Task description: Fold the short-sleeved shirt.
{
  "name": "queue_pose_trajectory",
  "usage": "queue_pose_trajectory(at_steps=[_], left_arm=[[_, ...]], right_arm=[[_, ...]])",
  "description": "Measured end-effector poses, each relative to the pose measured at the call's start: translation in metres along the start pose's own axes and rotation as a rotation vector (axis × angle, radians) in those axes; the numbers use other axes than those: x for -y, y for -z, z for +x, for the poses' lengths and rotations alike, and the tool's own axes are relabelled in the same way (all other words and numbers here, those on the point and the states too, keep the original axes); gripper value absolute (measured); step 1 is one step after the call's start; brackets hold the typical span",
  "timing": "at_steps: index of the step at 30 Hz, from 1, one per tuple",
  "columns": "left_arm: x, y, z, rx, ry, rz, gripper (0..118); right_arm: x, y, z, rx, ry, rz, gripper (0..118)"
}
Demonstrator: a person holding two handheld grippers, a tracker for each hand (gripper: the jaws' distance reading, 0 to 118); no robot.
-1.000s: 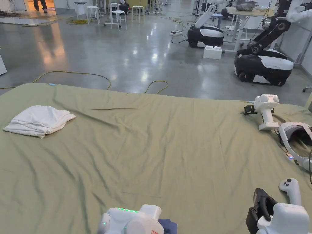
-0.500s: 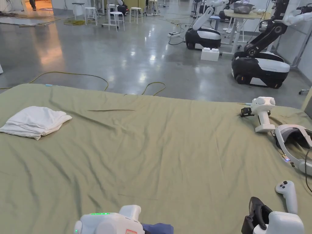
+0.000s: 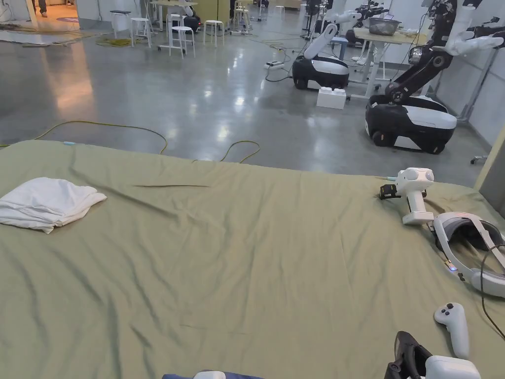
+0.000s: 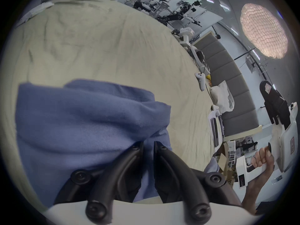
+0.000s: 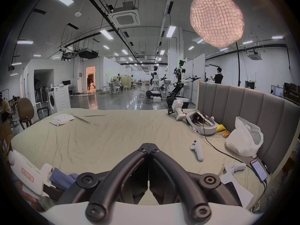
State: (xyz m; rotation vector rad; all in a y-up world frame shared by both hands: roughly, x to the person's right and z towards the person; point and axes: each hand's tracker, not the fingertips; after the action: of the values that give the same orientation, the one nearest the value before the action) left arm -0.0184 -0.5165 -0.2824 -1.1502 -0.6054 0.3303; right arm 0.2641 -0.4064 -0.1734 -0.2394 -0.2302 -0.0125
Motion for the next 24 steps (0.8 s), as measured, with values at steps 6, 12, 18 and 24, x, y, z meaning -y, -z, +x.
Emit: queue_pose_trajectory(at_steps=[6, 12, 18, 24], left_arm=[[-0.014, -0.060, 0.016, -0.106, 0.167, 0.284, 15], [-0.023, -0.116, 0.032, -0.321, 0.335, 0.617, 15], [-0.021, -0.143, 0.038, -0.534, 0.438, 0.862, 15], [-0.018, -0.155, 0.025, -0.635, 0.389, 1.016, 15]], right_arm=[[-0.006, 0.006, -0.013, -0.010, -0.008, 0.015, 0], [-0.018, 0.011, -0.033, -0.026, -0.019, 0.043, 0], [-0.026, 0.013, -0.049, -0.018, -0.022, 0.092, 0], [-0.036, 0.013, -0.054, 0.002, 0.012, 0.151, 0]])
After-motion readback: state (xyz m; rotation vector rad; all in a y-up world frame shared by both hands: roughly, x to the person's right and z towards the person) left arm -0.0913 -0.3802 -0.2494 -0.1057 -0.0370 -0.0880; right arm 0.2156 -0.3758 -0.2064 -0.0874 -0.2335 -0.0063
